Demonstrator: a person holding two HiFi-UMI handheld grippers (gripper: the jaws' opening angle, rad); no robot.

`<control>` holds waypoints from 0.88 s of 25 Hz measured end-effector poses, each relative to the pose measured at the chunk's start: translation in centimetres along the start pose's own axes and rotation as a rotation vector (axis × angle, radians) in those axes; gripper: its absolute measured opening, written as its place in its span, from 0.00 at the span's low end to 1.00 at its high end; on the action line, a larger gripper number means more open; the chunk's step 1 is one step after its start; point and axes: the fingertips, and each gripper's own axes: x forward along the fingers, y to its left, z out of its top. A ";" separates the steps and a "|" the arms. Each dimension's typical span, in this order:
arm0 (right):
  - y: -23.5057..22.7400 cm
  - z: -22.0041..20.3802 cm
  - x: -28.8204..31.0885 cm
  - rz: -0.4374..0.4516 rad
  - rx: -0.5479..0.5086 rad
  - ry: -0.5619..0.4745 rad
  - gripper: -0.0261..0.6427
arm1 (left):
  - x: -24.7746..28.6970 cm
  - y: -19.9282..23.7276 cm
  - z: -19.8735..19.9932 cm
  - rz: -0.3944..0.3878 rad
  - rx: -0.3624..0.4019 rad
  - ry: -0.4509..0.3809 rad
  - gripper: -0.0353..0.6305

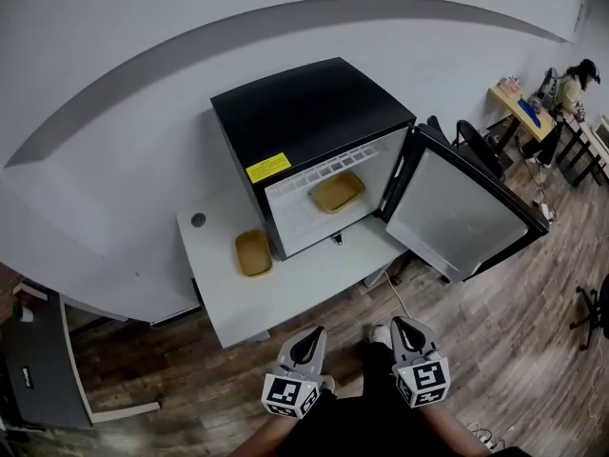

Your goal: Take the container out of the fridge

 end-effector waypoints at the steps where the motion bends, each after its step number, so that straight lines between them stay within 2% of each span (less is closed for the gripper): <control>1: -0.3 0.0 1.0 0.024 -0.009 -0.002 0.03 | 0.5 0.3 0.0 0.020 0.001 0.001 0.07; 8: -4.1 2.9 7.5 0.195 -0.053 -0.033 0.03 | 5.6 1.9 0.4 0.210 -0.044 -0.017 0.07; 17: -9.8 5.5 12.9 0.328 -0.105 -0.055 0.03 | 12.8 2.3 2.7 0.343 -0.064 -0.072 0.07; 22: -11.0 6.3 15.4 0.398 -0.123 -0.049 0.03 | 14.8 2.9 3.1 0.398 -0.065 -0.077 0.07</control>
